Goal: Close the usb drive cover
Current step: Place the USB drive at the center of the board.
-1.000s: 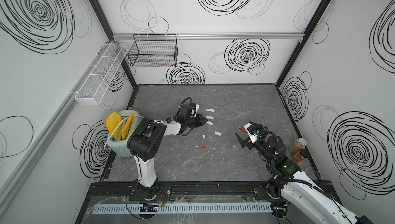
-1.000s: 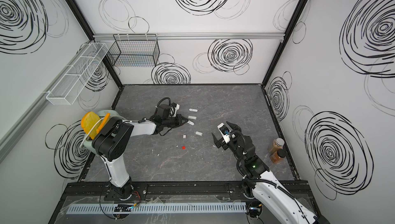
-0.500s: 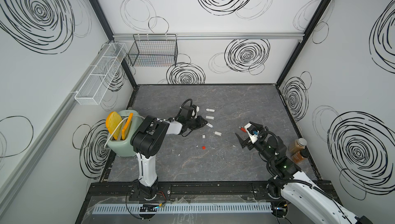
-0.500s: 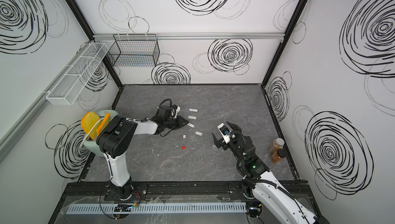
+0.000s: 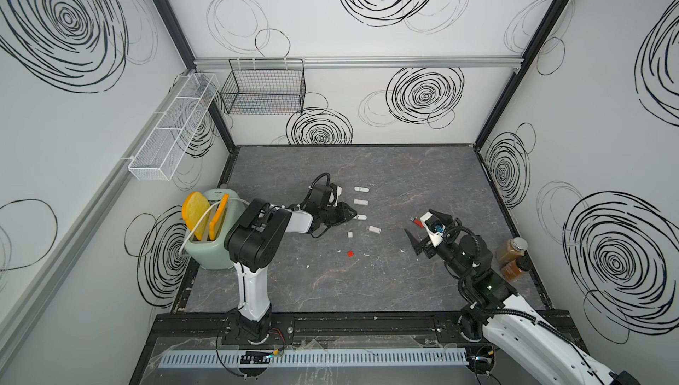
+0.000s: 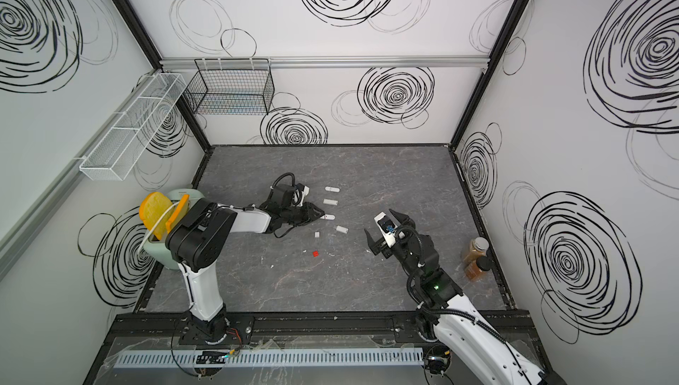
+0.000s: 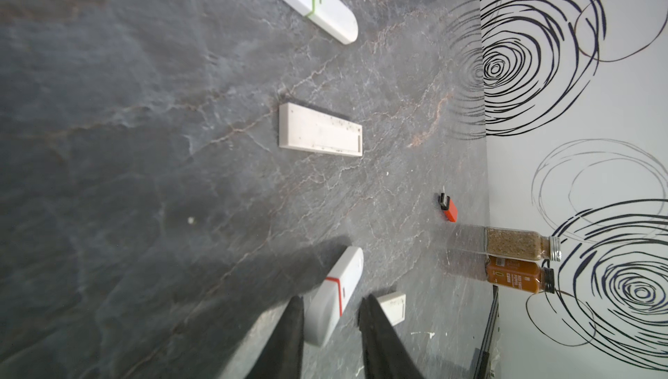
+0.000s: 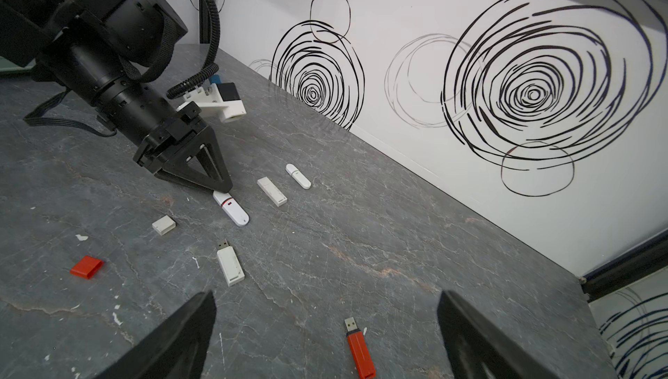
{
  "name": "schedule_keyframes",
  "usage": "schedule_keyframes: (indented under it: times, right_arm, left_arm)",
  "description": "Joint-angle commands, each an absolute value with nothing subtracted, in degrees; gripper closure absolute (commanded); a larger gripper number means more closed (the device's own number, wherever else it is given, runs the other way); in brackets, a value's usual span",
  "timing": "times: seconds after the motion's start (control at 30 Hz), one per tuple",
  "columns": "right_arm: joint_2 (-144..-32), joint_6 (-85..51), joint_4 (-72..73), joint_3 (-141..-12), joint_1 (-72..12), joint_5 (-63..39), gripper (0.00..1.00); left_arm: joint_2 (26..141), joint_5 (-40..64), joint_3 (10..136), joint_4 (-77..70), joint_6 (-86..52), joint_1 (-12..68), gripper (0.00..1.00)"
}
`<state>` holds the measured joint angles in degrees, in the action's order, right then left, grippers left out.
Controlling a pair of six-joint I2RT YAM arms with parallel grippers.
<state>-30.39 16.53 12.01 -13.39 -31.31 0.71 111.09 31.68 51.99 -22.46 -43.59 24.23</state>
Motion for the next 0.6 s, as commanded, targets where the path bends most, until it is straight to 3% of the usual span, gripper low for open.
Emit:
schedule_keyframes:
  times: [0.0, 0.2, 0.43, 0.57]
  right_arm:
    - [-29.55, 17.01, 13.83, -12.98, -31.69, 1.24, 0.01]
    - [-29.48, 17.03, 13.87, -12.99, -31.72, 1.32, 0.01]
    - [-29.42, 16.72, 13.51, -13.27, -31.83, 1.11, 0.01]
    - [-29.22, 16.57, 12.75, -13.36, -31.97, 1.32, 0.01]
  left_arm:
    - [112.84, 31.82, 52.84, -23.44, -43.24, 23.91, 0.66]
    - [113.38, 29.96, 53.83, -20.11, -41.19, 23.69, 0.62]
    - [111.34, 26.92, 53.92, -16.71, -37.89, 23.06, 0.48]
    - [108.47, 24.57, 54.42, -13.48, -34.14, 22.90, 0.45]
